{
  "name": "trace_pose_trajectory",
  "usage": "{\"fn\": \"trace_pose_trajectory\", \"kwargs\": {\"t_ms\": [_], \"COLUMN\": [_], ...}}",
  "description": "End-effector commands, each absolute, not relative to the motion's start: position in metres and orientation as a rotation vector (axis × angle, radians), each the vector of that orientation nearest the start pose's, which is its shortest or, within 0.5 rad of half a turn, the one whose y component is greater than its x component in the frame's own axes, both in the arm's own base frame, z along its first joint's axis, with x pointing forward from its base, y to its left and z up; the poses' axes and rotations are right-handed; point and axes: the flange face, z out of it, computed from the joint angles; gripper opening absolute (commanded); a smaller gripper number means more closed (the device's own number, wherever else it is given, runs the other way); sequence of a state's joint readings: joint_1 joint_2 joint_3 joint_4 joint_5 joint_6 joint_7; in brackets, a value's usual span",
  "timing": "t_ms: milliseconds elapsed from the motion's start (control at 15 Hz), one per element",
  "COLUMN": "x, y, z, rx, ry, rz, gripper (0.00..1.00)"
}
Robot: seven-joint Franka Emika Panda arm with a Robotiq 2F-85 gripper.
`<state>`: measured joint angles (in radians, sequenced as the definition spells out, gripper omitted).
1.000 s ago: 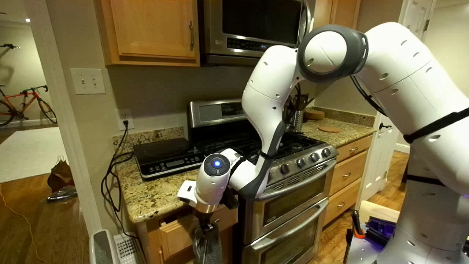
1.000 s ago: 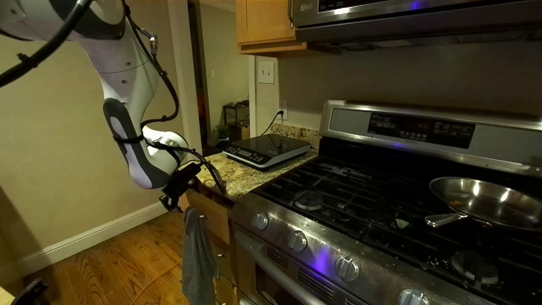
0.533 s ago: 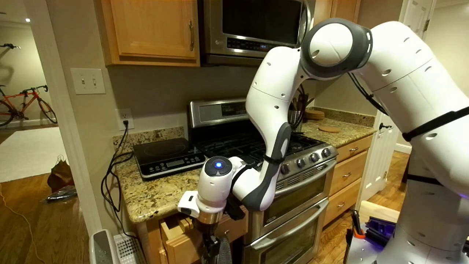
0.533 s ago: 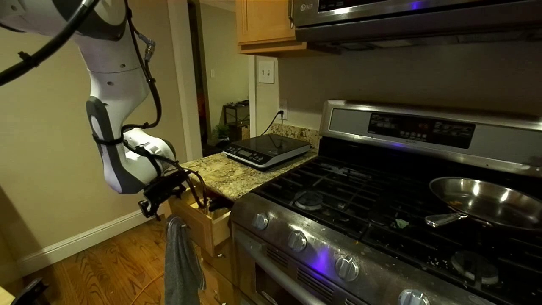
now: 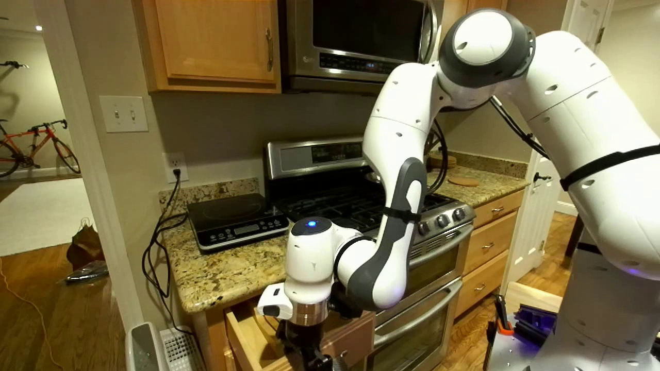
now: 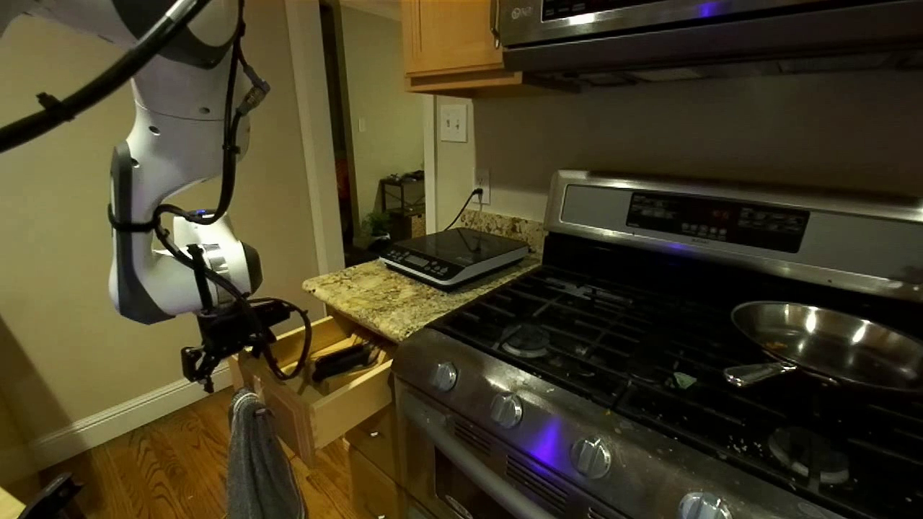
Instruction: Open the topmost drawer on the left
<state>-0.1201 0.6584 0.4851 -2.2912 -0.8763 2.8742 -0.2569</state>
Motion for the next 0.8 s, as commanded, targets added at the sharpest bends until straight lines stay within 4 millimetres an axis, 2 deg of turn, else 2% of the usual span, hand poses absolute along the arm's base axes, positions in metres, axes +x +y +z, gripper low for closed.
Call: {"fn": "trace_pose_trajectory", "kwargs": {"t_ms": [0,400,733], "x": [0.427,0.452,0.483], "y": [0.236,0.229,0.213], "z": [0.127,0.163,0.202], "rx": [-2.339,-2.33,-2.411], "ry": [-1.97,-1.944,-2.004], "rz": [-0.057,-0.045,-0.127], "gripper": [1.0,1.0,1.0]}}
